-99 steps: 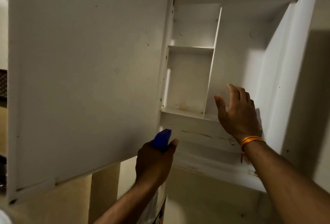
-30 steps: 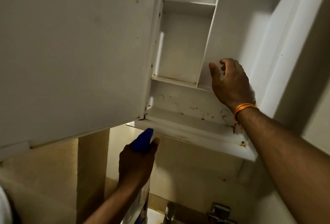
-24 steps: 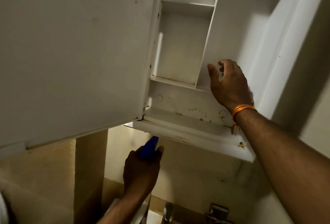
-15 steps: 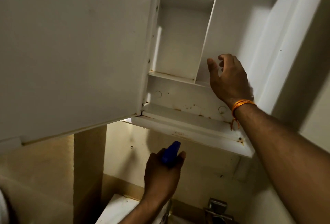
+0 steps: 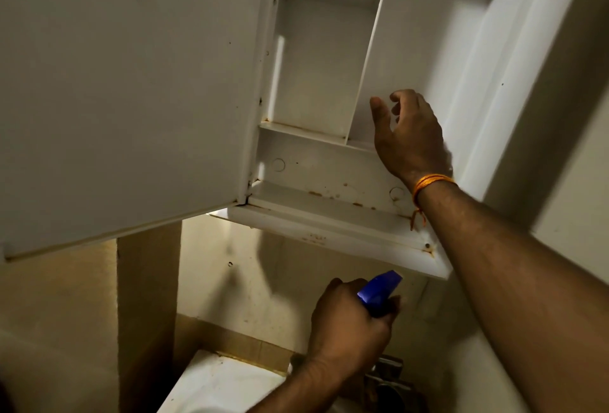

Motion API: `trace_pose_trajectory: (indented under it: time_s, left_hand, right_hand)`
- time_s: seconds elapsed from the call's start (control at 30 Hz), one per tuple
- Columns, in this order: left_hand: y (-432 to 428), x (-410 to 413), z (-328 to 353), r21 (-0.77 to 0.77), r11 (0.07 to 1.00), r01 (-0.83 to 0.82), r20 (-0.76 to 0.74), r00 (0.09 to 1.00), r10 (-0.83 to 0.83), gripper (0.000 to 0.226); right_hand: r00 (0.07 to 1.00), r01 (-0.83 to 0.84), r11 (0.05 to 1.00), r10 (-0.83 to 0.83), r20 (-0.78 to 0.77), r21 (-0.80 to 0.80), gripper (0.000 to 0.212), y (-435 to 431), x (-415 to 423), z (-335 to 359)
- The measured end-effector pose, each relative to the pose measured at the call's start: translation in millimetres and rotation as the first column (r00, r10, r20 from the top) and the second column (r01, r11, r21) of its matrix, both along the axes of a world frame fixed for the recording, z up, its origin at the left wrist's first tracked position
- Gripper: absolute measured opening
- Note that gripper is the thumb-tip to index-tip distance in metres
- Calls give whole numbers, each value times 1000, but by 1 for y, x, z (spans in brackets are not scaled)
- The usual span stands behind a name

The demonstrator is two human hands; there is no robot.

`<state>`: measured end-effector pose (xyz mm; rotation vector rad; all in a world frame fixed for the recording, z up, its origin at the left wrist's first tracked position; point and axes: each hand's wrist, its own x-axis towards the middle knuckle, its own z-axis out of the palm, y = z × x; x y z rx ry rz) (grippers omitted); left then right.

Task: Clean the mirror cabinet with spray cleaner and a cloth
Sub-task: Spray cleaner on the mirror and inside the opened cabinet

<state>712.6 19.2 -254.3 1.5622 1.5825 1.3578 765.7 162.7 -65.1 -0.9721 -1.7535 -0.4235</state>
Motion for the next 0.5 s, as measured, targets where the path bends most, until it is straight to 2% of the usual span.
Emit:
trace_pose_trajectory:
  time_s: [0.17, 0.27, 0.4, 0.5]
  left_hand:
    - [4, -4, 6, 25, 1000, 9, 59, 998, -10, 29]
    - [8, -11, 2, 2, 1000, 28, 65, 997, -28, 43]
    - [4, -31, -1, 33, 990, -138, 20, 990, 137, 31]
    - [1, -54, -6, -16, 956, -294, 123, 948, 294, 34]
  right_hand:
    - [1000, 7, 1000, -7, -3, 4, 57, 2, -1, 0]
    - [1000, 4, 1000, -4, -5, 3, 57, 1, -1, 0]
    - [1000, 0, 1000, 0, -5, 5, 58, 1, -1, 1]
    - [1000, -2, 1000, 2, -6, 3, 58, 0, -1, 0]
